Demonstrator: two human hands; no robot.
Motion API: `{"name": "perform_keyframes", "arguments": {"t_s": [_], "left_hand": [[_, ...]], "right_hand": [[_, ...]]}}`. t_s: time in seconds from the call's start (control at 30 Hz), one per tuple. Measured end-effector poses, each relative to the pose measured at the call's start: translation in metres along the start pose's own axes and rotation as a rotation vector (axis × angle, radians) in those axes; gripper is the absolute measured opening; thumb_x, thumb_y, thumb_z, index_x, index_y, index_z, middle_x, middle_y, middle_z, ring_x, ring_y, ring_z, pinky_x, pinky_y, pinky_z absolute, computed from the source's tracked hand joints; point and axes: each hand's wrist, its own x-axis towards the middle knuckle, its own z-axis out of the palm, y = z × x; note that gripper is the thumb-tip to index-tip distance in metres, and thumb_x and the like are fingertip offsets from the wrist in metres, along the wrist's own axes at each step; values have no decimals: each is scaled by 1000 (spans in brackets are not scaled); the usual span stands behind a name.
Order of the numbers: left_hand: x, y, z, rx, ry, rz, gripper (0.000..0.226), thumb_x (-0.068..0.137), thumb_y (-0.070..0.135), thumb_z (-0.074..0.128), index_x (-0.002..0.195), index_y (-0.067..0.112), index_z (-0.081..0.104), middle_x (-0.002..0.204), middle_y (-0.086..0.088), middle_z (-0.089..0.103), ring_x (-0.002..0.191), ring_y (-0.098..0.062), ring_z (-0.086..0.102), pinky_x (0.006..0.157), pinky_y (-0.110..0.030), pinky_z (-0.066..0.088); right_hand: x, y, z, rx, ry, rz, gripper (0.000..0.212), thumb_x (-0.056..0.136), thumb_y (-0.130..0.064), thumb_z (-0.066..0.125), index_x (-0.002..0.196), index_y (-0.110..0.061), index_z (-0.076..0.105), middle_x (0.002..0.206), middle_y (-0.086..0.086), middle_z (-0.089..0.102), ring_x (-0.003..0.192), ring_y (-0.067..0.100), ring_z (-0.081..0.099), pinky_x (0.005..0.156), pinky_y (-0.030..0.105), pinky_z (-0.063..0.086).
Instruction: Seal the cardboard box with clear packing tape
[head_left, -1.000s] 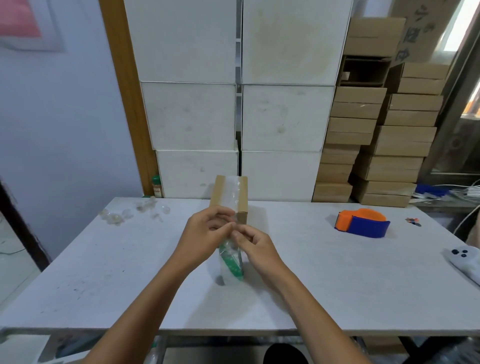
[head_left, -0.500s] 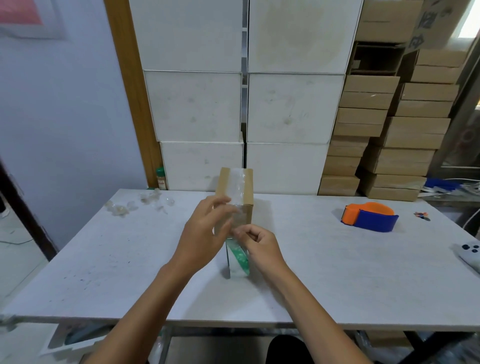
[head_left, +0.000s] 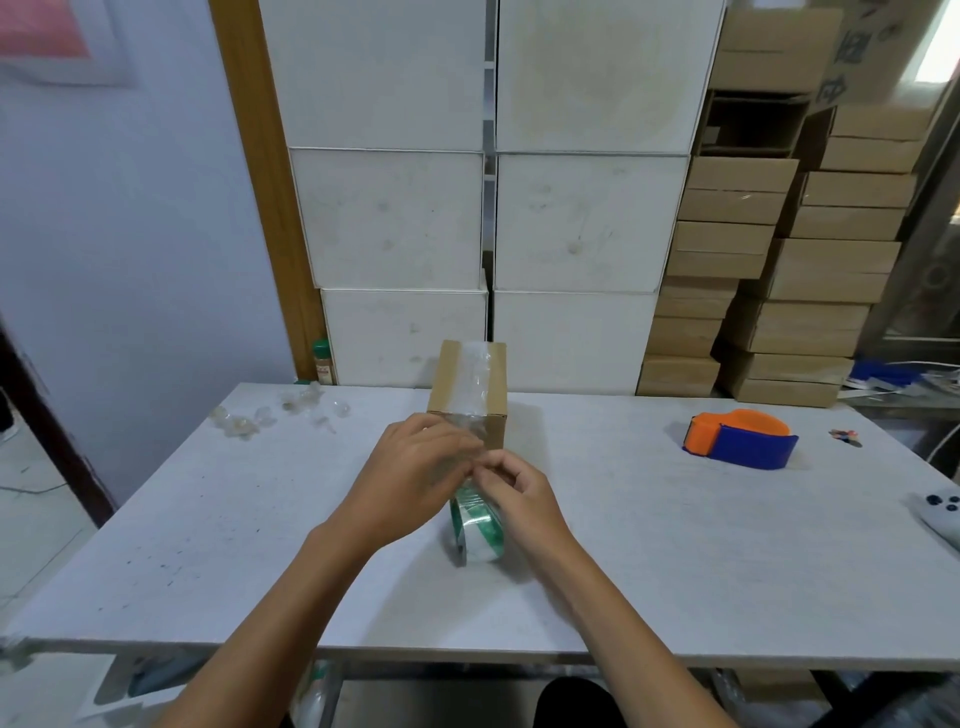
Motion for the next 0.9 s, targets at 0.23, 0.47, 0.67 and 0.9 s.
{"name": "perform_keyframes", "arguments": {"t_s": [0.23, 0.47, 0.67, 0.9], "left_hand": [[-3, 14, 2, -177, 29, -135, 28, 96, 23, 78, 124, 27, 78, 116, 12, 77, 112, -7, 65, 93, -27, 56], [-6, 18, 7, -261, 81, -223, 19, 97, 15, 76, 111, 26, 83, 108, 19, 76, 105, 1, 68, 92, -21, 54], [-10, 19, 8, -385, 75, -310, 20, 99, 13, 74, 112, 26, 82, 104, 20, 80, 100, 0, 72, 86, -16, 56], [-12, 20, 7, -505, 94, -407, 16, 95, 14, 79, 108, 23, 82, 99, 13, 83, 96, -1, 79, 85, -19, 60]], "right_hand": [[-5, -1, -1, -54, 56, -55, 16, 106, -13, 65, 99, -20, 78, 97, -2, 79, 94, 9, 72, 85, 26, 58], [-9, -1, -4, -91, 100, -70, 9, 100, -18, 75, 97, -25, 82, 97, -4, 82, 96, 11, 77, 87, 29, 61], [-7, -2, -11, -92, 188, -106, 20, 91, -19, 84, 108, -29, 78, 108, -6, 81, 110, 8, 73, 99, 27, 57], [-9, -6, -9, -171, 165, -129, 8, 100, -19, 75, 98, -16, 83, 94, -2, 83, 93, 11, 77, 86, 30, 61]]}}
